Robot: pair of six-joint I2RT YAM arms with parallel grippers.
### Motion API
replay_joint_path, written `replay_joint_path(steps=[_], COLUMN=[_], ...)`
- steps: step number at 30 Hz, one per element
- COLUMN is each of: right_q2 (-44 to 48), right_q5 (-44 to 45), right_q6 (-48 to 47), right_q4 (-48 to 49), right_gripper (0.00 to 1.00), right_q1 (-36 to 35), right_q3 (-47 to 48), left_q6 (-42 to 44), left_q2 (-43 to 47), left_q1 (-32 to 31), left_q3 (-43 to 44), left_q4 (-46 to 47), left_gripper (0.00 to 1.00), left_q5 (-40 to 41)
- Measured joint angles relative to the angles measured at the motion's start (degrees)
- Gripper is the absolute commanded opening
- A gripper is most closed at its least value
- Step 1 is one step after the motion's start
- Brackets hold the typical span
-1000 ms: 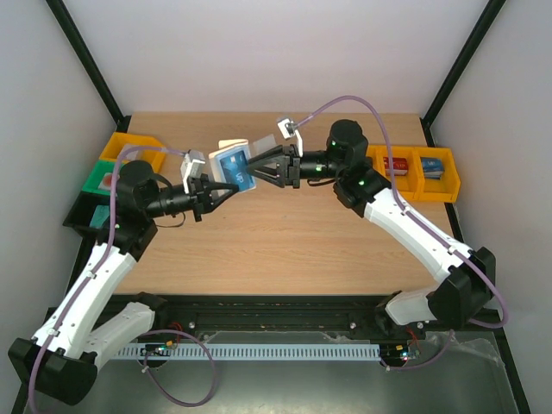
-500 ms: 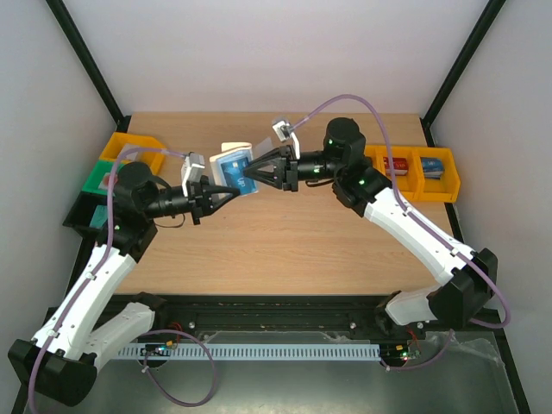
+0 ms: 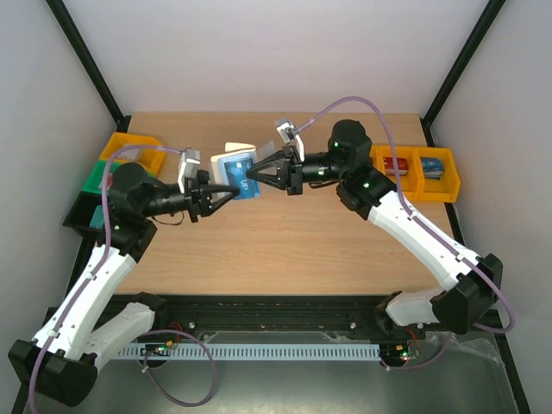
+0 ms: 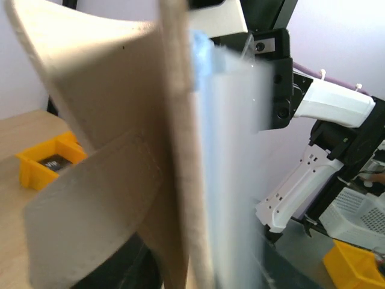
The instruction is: Take the credit cards out of the card holder
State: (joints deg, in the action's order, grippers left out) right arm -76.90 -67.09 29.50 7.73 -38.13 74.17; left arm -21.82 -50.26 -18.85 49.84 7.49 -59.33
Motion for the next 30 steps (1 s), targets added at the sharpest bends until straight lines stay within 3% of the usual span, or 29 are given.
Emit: replay_joint_path(steps=[5, 9, 11, 19, 30], right_q2=[0.2, 0.2, 0.3, 1.0, 1.4], right_q5=[0.0, -0.1, -0.6, -3.5, -0.6], right_q6=[-0.2, -0.3, -0.6, -5.1, -14.4], right_q4=[-0.2, -0.7, -1.0, -5.3, -15.0], right_gripper=[0.02, 0.28, 0.33, 0.21, 0.14], right_q1=[0.6, 0.7, 0.7, 2.2, 2.2], right_q3=[0.0, 0.0, 0.0, 0.4, 3.0], left_q6=[-6.1, -9.1, -10.1, -11.6, -11.5], left_q2=[0.0, -0.3, -0.7, -0.9, -1.7], left_q1=[1.2, 1.3, 1.3, 1.6, 1.9], left_q3=[-0.9, -1.8, -1.9, -2.3, -2.3], left_q4=[5.9, 8.9, 9.9, 13.0, 15.6], left_gripper=[0.03, 0.02, 0.02, 0.02, 0.02], left_q5=[-0.5, -1.1, -1.3, -3.1, -5.5])
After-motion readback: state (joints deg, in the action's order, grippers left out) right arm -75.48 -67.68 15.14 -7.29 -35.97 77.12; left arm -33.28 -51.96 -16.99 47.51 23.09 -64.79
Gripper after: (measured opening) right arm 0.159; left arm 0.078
